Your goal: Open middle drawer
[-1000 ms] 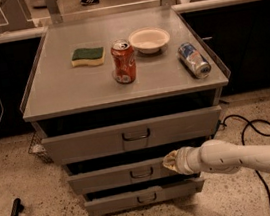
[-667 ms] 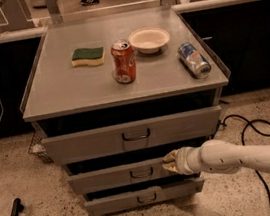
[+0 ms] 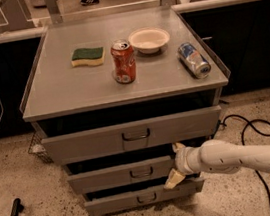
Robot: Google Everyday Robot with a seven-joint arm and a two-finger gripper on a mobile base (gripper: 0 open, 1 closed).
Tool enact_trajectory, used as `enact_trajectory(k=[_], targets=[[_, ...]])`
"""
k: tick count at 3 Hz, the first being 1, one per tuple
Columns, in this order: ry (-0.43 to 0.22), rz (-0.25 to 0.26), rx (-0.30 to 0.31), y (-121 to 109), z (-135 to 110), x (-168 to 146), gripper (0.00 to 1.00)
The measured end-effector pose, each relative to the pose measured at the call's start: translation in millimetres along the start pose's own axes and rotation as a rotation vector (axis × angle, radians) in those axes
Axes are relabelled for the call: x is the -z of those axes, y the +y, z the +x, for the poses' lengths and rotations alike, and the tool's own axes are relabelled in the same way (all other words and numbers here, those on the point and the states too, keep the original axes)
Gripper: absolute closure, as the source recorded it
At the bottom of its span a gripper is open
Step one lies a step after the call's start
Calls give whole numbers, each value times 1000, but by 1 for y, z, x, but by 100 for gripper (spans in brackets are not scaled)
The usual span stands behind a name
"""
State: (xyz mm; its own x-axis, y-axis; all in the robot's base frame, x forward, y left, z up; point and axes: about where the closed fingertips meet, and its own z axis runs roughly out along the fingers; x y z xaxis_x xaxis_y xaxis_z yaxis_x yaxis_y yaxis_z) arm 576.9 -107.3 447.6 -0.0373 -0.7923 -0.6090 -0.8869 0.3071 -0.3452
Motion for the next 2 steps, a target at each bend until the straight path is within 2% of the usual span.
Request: enact_trajectory(k=[2], targets=[[12, -6, -24, -4, 8, -16, 0]])
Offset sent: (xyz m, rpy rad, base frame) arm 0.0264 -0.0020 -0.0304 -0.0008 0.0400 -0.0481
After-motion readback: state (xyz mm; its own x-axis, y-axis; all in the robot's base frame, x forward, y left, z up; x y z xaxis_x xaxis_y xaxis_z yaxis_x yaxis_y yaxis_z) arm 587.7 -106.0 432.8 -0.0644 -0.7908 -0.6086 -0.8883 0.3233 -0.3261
